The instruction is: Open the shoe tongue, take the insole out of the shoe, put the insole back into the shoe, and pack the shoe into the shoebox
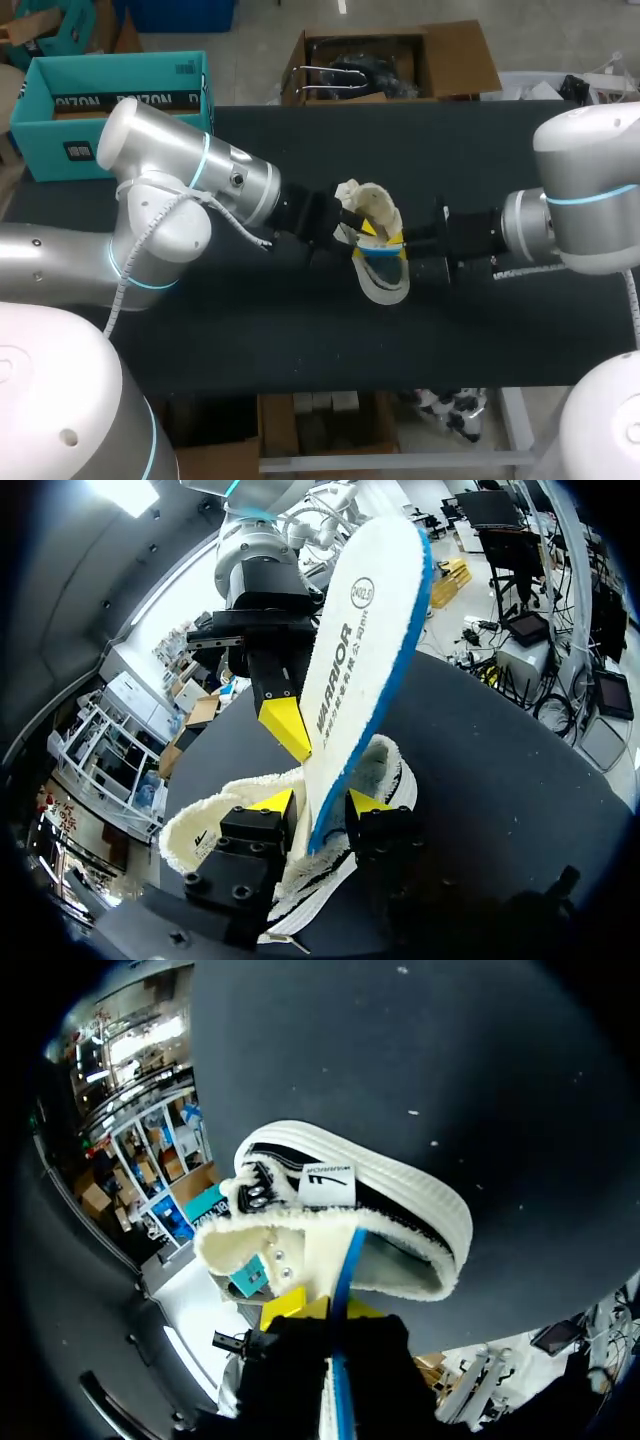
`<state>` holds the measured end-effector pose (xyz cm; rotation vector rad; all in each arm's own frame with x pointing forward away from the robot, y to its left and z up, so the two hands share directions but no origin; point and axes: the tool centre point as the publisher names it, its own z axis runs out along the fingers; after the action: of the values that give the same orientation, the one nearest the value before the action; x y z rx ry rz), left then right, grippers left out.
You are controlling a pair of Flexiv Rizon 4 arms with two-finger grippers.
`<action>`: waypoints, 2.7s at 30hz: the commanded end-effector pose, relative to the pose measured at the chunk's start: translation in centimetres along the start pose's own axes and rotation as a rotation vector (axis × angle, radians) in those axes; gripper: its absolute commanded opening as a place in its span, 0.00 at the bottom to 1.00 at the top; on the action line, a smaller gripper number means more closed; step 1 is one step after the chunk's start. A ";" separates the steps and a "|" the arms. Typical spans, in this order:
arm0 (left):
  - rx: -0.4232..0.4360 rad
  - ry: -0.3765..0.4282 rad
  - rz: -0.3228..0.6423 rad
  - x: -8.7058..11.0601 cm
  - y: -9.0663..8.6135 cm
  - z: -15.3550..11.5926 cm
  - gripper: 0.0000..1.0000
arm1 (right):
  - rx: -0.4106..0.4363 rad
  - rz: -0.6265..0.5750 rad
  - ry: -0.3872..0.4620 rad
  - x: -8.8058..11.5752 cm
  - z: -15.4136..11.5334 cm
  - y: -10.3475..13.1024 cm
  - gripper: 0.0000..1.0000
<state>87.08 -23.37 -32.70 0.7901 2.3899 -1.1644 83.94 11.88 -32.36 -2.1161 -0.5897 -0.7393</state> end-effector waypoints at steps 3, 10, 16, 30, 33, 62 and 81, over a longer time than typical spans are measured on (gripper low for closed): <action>-0.048 -0.002 -0.001 0.2 0.4 0.3 0.00 | 0.026 -0.037 0.026 0.0 0.4 0.9 0.00; -0.086 -0.016 0.035 0.6 0.1 -0.1 0.00 | 0.022 -0.058 0.023 0.0 0.7 0.8 0.00; -0.131 -0.034 0.040 0.5 1.0 0.5 0.00 | 0.023 -0.050 0.000 -0.4 1.9 1.3 0.00; -0.154 -0.029 -0.035 -0.4 3.5 1.7 0.00 | 0.048 0.016 -0.016 -0.5 3.3 3.9 0.00; -0.145 -0.030 -0.038 -0.2 3.3 1.4 0.09 | 0.045 0.028 -0.020 -0.6 3.4 4.0 0.00; -0.096 -0.036 0.032 1.2 0.4 0.1 0.00 | -0.004 0.027 0.003 -1.3 0.9 0.4 0.00; -0.145 -0.044 -0.034 0.3 2.8 1.1 0.00 | -0.005 0.059 -0.022 -0.6 3.2 4.6 0.00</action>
<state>88.28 -22.43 -34.75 0.6779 2.4225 -1.0036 86.55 11.97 -35.96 -2.1517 -0.5354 -0.6934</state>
